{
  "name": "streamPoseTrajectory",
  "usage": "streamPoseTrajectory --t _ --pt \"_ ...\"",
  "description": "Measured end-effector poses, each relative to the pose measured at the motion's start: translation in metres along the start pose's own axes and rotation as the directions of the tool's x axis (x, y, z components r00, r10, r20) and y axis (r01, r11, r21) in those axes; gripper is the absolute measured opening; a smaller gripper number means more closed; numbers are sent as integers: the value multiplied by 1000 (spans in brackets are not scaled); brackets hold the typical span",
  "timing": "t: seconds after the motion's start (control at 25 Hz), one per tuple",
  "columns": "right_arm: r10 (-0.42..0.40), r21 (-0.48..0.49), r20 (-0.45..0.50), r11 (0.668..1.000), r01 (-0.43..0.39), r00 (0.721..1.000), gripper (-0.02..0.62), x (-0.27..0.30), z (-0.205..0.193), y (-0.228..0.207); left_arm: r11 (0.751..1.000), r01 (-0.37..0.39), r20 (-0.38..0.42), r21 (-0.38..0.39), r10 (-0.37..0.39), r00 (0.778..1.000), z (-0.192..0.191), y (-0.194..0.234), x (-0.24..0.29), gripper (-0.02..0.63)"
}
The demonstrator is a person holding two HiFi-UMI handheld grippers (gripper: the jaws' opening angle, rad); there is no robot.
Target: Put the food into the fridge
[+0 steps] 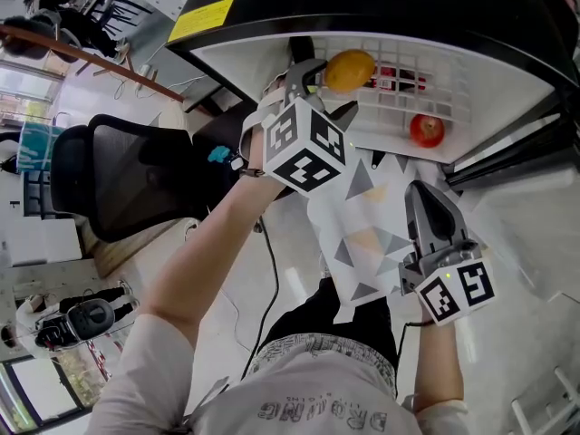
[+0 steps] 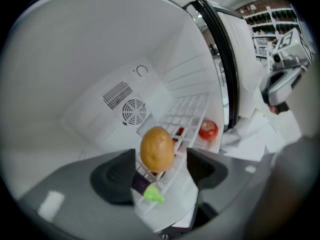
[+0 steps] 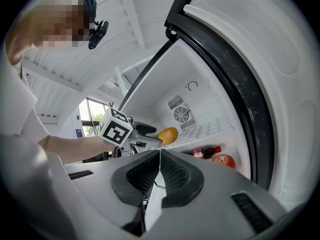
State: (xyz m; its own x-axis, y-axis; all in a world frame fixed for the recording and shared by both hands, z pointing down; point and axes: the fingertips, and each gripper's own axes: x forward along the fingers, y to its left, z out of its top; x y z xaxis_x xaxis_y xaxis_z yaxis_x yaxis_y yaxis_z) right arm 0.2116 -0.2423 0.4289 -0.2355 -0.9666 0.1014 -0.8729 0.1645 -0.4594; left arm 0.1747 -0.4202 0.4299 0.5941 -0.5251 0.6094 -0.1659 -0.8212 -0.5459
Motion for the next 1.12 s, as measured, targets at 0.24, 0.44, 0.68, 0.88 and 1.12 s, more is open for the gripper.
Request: streamPoseTrajectory --t 0.24,0.44,0.68,0.88,1.12 --pt "7 -16 15 1000 -7 1000 3 -2 10 10 1000 -13 53 -1 13 999 12 -5 -27 287" --pt "12 -30 25 999 -11 1000 3 -4 20 20 1000 -18 93 -12 19 996 17 -13 -50 206" --pt "10 -52 36 999 -9 999 3 -8 33 34 999 -9 139 -38 14 990 18 -19 -77 117" --pt "6 -76 39 997 -3 999 3 -11 41 45 998 -10 181 -59 21 983 18 -17 -101 71" --pt "-2 -98 38 995 5 999 3 -12 44 58 994 -12 219 -109 36 975 9 -18 -126 45"
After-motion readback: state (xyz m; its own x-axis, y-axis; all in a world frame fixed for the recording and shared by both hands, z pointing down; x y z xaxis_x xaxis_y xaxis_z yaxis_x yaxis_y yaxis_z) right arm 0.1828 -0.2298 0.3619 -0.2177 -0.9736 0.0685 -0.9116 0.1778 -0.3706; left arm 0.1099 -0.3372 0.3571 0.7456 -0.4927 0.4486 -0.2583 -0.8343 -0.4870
